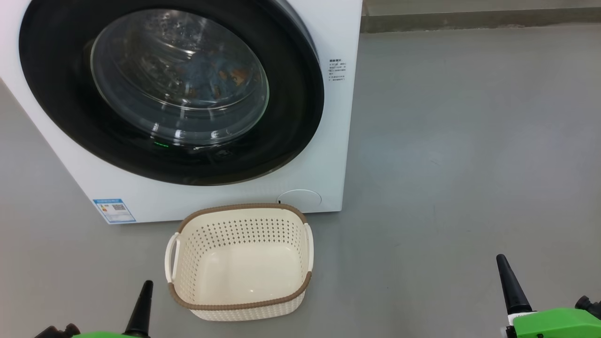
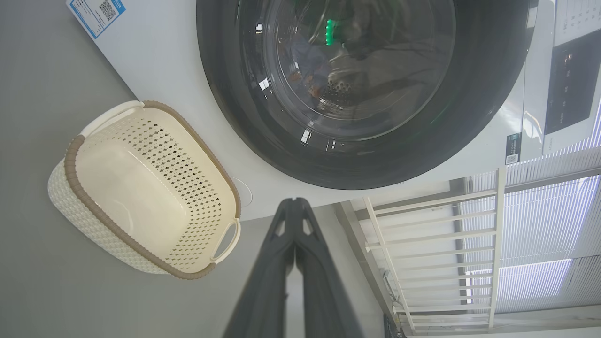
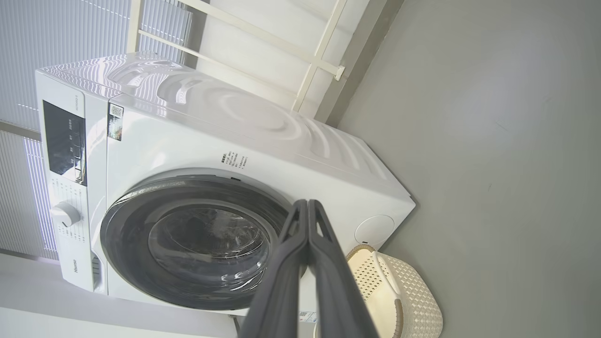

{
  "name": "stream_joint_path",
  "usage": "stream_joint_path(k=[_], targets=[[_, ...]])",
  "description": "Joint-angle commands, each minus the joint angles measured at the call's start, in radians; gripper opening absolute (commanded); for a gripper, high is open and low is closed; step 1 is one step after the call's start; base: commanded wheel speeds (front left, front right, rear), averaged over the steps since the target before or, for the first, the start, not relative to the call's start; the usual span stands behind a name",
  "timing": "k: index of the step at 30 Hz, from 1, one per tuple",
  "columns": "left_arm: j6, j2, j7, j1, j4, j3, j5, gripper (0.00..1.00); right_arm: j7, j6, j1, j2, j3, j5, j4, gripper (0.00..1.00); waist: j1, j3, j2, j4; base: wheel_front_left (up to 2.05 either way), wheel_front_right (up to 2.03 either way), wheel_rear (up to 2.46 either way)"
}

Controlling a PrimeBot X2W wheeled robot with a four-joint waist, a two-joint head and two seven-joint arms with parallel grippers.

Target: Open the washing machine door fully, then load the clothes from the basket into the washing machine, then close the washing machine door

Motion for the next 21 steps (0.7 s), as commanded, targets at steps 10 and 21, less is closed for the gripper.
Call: stream_joint_path(k=[10, 21], targets=[[-0.002, 0.019, 0.034, -0.064, -0.013, 0.054, -0.12, 0.0, 0.033, -0.005, -0.055, -0.014, 0.03, 0.145, -0.02, 0.0, -0.0001, 0.003, 0.0, -0.006, 0.0, 0.0, 0.0], [-0.003, 0.019, 0.067, -0.081, -0.008, 0.079, -0.232, 0.0, 0.065, -0.005, -0.07, -0.016, 0.038, 0.28, -0.018, 0.0, -0.0001, 0.007, 0.0, -0.013, 0.0, 0.0, 0.0]])
